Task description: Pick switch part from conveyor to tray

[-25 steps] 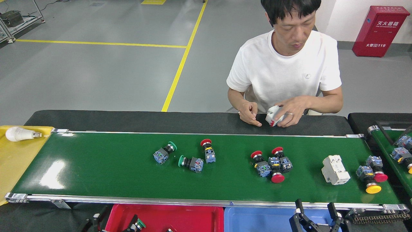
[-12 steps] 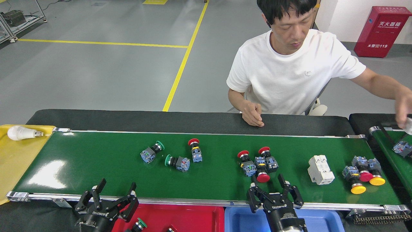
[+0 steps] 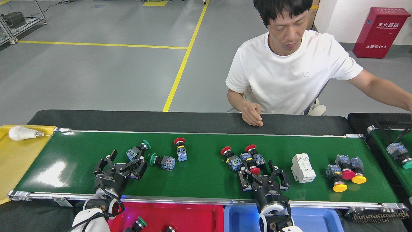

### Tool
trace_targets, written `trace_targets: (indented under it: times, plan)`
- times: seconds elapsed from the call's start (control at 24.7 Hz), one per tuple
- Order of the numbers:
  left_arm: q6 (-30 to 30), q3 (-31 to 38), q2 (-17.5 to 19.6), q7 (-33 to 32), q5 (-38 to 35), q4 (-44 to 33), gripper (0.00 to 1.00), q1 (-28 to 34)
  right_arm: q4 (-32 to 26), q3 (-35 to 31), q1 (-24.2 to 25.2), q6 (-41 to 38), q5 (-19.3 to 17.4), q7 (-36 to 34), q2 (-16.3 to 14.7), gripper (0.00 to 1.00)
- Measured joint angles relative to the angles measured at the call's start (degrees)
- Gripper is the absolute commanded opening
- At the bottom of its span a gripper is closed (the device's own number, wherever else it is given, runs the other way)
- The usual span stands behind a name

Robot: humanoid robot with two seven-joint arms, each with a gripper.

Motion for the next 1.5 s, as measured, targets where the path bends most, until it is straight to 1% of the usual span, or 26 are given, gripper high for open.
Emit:
trace_targets:
  times: [0.04,0.12,0.16,0.2,0.24,0.28,0.36,0.4,0.44,0.49,0.57,0.65,0.73,0.81,0.89,0.93,1.01,1.05,1.09,1.13,1.17,1.25,1.29,1.38,1.46,1.5]
  plan:
    - [0.3,-0.6,0.0,0.5,-0.4,1.7,1.00,-1.0,0.8,0.1,-0.8,0.0,0.0,0.0,0.3,0.88]
    - [1.2,-1.6,0.0,2.1,-0.7,4.3,0.99,-2.5,2.0,0.5,-1.8,0.3,0.0,0.0,0.4,0.72]
    - [1.6,-2.3,0.2,2.7,-0.8,5.3,0.92,-3.0,2.6,0.8,-2.3,0.2,-0.2,0.0,0.4,0.54]
    - [2.2,-3.0,0.4,3.4,-0.8,6.2,0.79,-3.4,3.1,1.3,-2.6,-0.1,-0.4,0.2,0.3,0.43]
    - [2.5,-3.7,0.9,3.8,-0.8,6.8,0.69,-3.7,3.6,1.8,-2.8,-0.8,-0.5,0.4,0.3,0.41]
    - [2.9,-4.2,1.5,4.1,-0.8,7.3,0.63,-3.9,3.9,2.2,-2.9,-1.5,-0.6,0.6,0.3,0.41]
    - [3.1,-4.9,2.3,4.4,-0.8,8.0,0.33,-3.9,4.1,2.3,-3.2,-2.9,-0.7,0.9,0.3,0.41]
    - [3.1,-5.1,2.7,4.5,-0.8,8.1,0.24,-3.9,4.2,2.3,-3.2,-3.5,-0.8,1.0,0.3,0.41]
    - [3.3,-5.1,2.9,4.6,-0.8,8.2,0.13,-3.9,4.2,2.4,-3.2,-3.9,-0.9,1.1,0.3,0.41]
    - [3.4,-5.1,3.0,4.7,-0.7,8.2,0.07,-3.9,4.1,2.4,-3.2,-4.3,-0.9,1.3,0.3,0.41]
    - [2.4,-5.1,3.2,4.7,-0.1,8.1,0.03,-3.8,2.9,2.4,-2.8,-5.7,-1.1,1.6,0.3,0.41]
    - [1.2,-4.9,3.2,4.8,0.9,6.8,0.03,-3.1,-1.7,2.3,-0.5,-8.6,-1.3,1.8,-0.3,0.42]
    - [0.0,-4.8,3.4,4.8,3.5,2.7,0.03,-0.7,-8.2,2.4,4.6,-13.7,-2.5,2.0,-2.2,0.46]
    - [-1.5,-4.7,5.0,4.9,6.8,-4.8,0.04,4.5,-13.5,2.2,9.1,-21.1,-5.2,2.1,-4.8,0.48]
    - [-2.7,-4.6,6.5,4.5,9.1,-13.6,0.04,11.1,-16.7,2.2,12.9,-30.7,-8.3,2.1,-7.0,0.48]
    - [-3.1,-4.6,6.9,4.3,9.7,-18.5,0.04,15.1,-17.8,2.2,14.1,-35.8,-9.5,2.2,-8.1,0.49]
    - [-4.1,-4.6,6.9,4.1,10.1,-27.1,0.05,22.5,-18.8,2.0,15.0,-43.5,-11.2,2.2,-8.9,0.49]
    - [-4.8,-4.6,6.9,4.0,10.1,-31.0,0.05,26.2,-19.0,2.0,15.4,-46.9,-11.6,2.2,-8.9,0.53]
    - [-5.4,-4.6,6.9,4.0,10.1,-34.6,0.05,29.8,-19.0,2.0,15.9,-49.6,-11.8,2.2,-8.9,0.65]
    - [-5.9,-4.7,6.9,3.9,9.9,-37.3,0.06,32.9,-19.1,2.1,16.4,-51.6,-11.8,2.2,-8.9,0.89]
    - [-6.2,-5.0,6.9,3.9,9.5,-39.4,0.09,35.6,-19.2,2.1,16.9,-52.9,-11.8,2.6,-8.7,0.99]
    - [-6.7,-5.6,6.9,3.8,7.8,-41.4,0.20,39.3,-19.4,2.1,17.6,-54.1,-11.8,4.8,-7.6,0.99]
    - [-6.7,-6.0,6.9,3.7,6.4,-41.6,0.29,40.1,-19.4,2.0,17.6,-54.5,-11.9,5.4,-7.2,0.99]
    - [-6.8,-6.7,6.7,3.7,3.7,-41.6,0.56,40.9,-19.4,1.0,17.6,-54.9,-12.0,6.3,-7.0,0.99]
    - [-6.9,-6.7,6.3,3.8,3.2,-41.5,0.70,40.9,-19.4,-0.1,17.6,-55.0,-12.1,6.6,-7.0,0.99]
    - [-6.9,-6.6,6.3,3.9,3.2,-41.5,0.81,40.9,-19.4,-0.5,17.6,-55.0,-12.1,6.7,-6.8,0.99]
